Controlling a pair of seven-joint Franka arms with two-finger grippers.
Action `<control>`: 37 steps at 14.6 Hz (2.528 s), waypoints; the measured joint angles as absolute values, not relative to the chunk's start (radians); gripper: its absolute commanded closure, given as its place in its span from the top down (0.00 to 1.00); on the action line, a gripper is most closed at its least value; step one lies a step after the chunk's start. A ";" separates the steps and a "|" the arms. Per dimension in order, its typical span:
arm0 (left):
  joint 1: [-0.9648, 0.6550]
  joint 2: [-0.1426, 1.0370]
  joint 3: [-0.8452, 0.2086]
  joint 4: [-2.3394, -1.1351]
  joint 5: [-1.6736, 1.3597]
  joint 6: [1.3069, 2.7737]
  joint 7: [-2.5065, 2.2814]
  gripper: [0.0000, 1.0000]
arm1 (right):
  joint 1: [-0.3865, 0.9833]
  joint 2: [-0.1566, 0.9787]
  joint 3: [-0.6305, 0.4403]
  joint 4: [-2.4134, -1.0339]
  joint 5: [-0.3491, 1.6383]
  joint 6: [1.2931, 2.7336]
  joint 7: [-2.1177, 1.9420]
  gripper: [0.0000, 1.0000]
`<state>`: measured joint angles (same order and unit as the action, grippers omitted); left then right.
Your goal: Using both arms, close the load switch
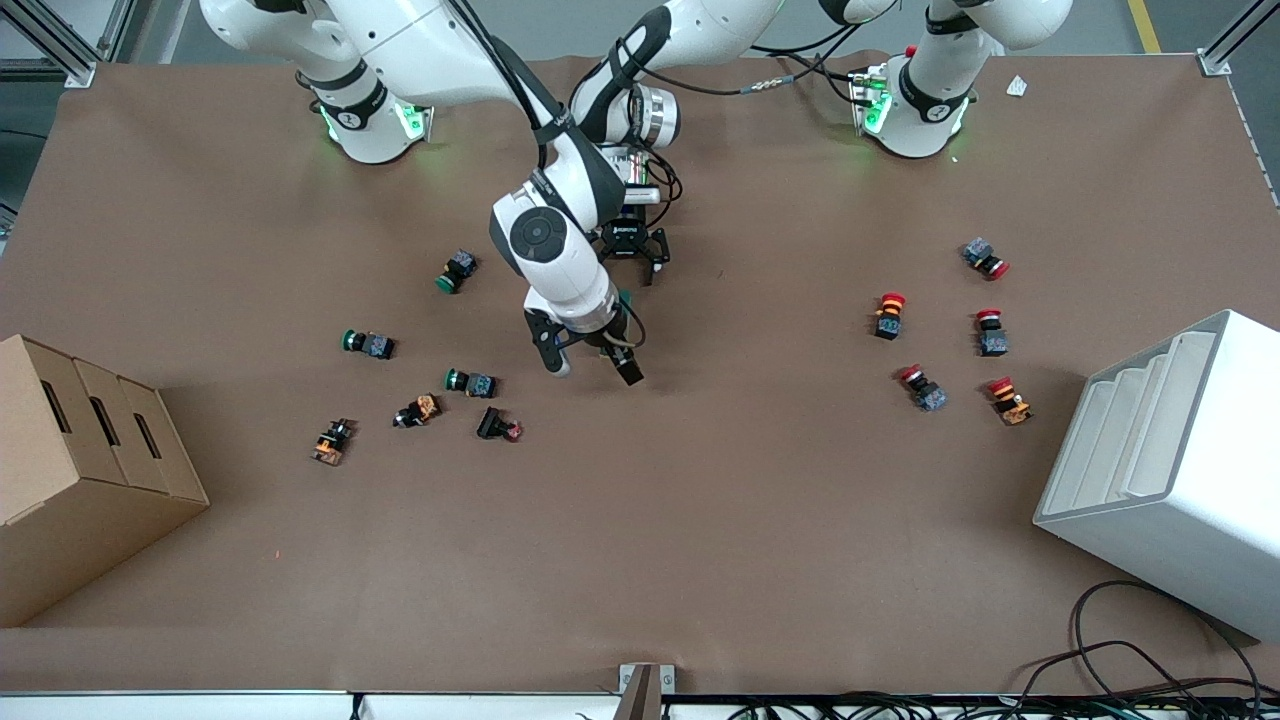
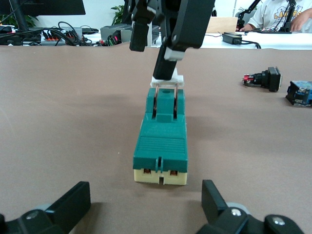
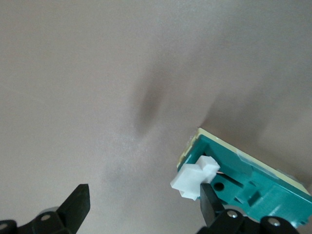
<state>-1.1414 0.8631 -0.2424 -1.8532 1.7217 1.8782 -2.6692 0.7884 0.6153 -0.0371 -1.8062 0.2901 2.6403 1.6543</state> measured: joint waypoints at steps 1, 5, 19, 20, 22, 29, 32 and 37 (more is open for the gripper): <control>-1.141 0.864 -0.242 -1.853 1.722 1.878 -2.669 1.00 | 0.786 0.632 -0.037 -1.792 0.290 2.640 1.654 1.00; -1.142 0.865 -0.242 -1.852 1.723 1.876 -2.669 1.00 | 0.784 0.683 -0.037 -1.760 0.286 2.637 1.652 1.00; -1.139 0.866 -0.226 -1.846 1.724 1.875 -2.669 1.00 | 0.509 0.640 -0.056 -1.553 0.162 2.222 1.096 1.00; -1.138 0.866 -0.226 -1.840 1.724 1.875 -2.668 1.00 | 0.465 0.608 -0.057 -1.552 0.129 2.170 0.984 1.00; -1.137 0.859 -0.226 -1.826 1.718 1.875 -2.661 1.00 | 0.375 0.543 -0.059 -1.551 0.095 2.064 0.747 1.00; -1.120 0.663 -0.228 -1.802 1.490 1.886 -2.417 1.00 | 0.118 0.253 -0.068 -1.546 0.009 1.653 0.147 1.00; -1.071 0.549 -0.228 -1.800 1.370 1.949 -2.351 1.00 | 0.064 0.158 -0.068 -1.549 -0.024 1.556 0.043 1.00; -0.890 0.355 -0.225 -1.773 1.010 2.044 -2.022 1.00 | 0.033 0.107 -0.067 -1.515 -0.040 1.505 -0.067 1.00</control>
